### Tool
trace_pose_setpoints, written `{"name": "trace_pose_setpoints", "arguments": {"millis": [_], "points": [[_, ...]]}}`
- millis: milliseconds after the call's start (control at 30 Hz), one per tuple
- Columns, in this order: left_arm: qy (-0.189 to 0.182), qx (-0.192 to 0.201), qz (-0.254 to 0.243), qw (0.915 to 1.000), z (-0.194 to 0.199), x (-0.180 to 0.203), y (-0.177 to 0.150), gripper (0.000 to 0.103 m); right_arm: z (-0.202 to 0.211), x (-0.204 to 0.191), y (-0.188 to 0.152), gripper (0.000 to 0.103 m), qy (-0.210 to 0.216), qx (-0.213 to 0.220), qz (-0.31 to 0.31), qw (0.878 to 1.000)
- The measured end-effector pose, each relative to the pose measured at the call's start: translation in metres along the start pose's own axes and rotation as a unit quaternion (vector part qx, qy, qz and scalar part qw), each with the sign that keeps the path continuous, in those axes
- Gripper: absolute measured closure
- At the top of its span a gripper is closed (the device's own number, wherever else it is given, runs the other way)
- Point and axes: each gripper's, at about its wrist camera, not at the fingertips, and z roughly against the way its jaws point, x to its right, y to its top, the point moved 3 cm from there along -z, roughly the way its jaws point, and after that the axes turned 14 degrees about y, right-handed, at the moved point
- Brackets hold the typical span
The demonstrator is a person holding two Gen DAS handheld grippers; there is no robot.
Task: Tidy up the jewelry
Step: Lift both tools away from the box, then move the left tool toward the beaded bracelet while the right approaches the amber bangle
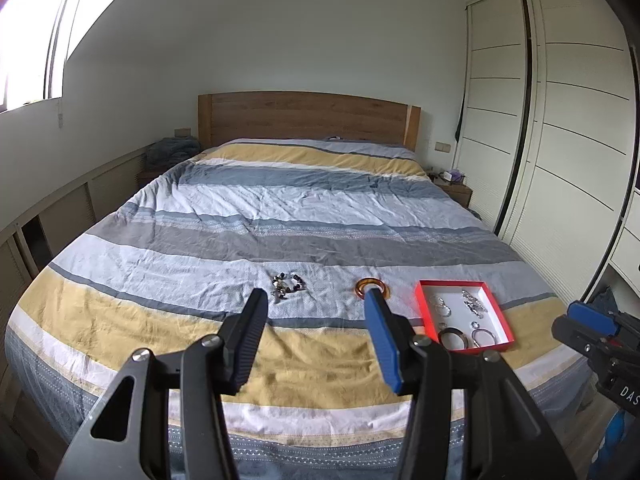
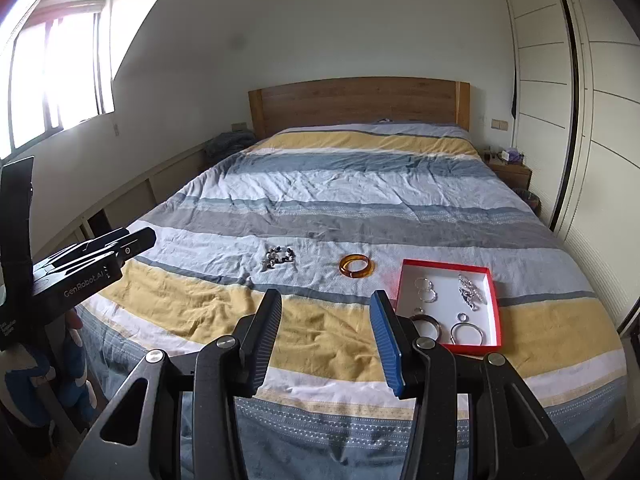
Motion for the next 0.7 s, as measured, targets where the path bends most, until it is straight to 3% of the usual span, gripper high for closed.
{"name": "trace_pose_setpoints", "arguments": {"millis": [267, 700], "points": [[0.027, -0.032, 0.013, 0.999, -0.042, -0.012, -0.016, 0.055, -0.035, 0.008, -0.004, 0.057, 0.005, -0.025, -0.003, 1.0], [0.071, -0.16, 0.032, 0.9841, -0.18, -0.016, -0.081, 0.055, -0.161, 0.063, -0.047, 0.057, 0.038, -0.118, -0.045, 0.991]]}}
